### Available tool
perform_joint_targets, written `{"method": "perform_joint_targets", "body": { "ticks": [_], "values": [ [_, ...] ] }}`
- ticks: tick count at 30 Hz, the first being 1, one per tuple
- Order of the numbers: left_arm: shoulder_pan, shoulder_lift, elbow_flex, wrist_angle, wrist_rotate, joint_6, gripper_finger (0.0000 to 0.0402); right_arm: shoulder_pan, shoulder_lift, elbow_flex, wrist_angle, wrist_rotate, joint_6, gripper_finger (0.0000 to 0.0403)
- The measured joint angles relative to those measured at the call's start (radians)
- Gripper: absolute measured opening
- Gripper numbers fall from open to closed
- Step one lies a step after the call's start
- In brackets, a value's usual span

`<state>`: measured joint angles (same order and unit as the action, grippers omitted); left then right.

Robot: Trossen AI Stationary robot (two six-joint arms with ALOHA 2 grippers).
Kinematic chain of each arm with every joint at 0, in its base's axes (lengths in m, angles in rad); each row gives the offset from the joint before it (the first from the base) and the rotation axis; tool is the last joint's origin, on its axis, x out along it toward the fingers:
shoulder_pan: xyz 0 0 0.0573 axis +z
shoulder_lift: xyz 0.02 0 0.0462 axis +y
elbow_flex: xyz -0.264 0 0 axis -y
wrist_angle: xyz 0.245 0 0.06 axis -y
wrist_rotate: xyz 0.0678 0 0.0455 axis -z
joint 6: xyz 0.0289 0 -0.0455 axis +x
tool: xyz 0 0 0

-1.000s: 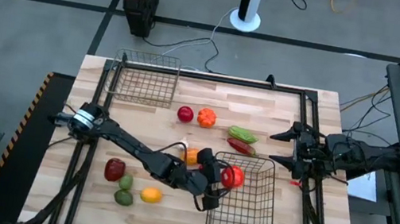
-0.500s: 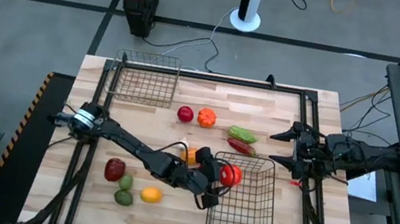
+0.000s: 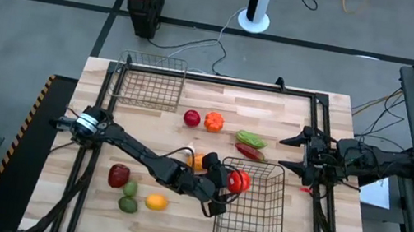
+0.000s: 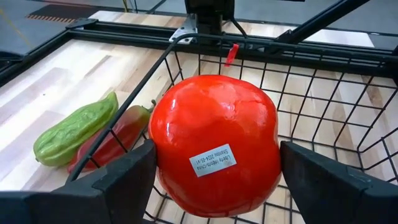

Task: Sort produce into baskets
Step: Put the bottom red tomato into the black wire basket, then put the yellow potato into the gold wire basket

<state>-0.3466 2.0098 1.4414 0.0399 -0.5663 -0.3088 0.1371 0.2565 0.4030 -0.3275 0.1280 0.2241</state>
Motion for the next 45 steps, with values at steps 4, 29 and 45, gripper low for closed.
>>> {"method": "perform_joint_targets", "body": {
  "ticks": [4,29,45],
  "values": [
    [0.0,0.0,0.0,0.001,0.0,0.0,0.0309,0.0,0.0,0.0,0.0,0.0,0.0,0.0352],
    [0.0,0.0,0.0,0.031,0.001,-0.008,0.031,0.0,0.0,0.0,0.001,0.0,-0.017,0.0352],
    [0.0,0.0,0.0,0.031,-0.001,-0.015,0.0357,0.0,0.0,0.0,0.001,0.0,-0.017,0.0352]
  ]
}}
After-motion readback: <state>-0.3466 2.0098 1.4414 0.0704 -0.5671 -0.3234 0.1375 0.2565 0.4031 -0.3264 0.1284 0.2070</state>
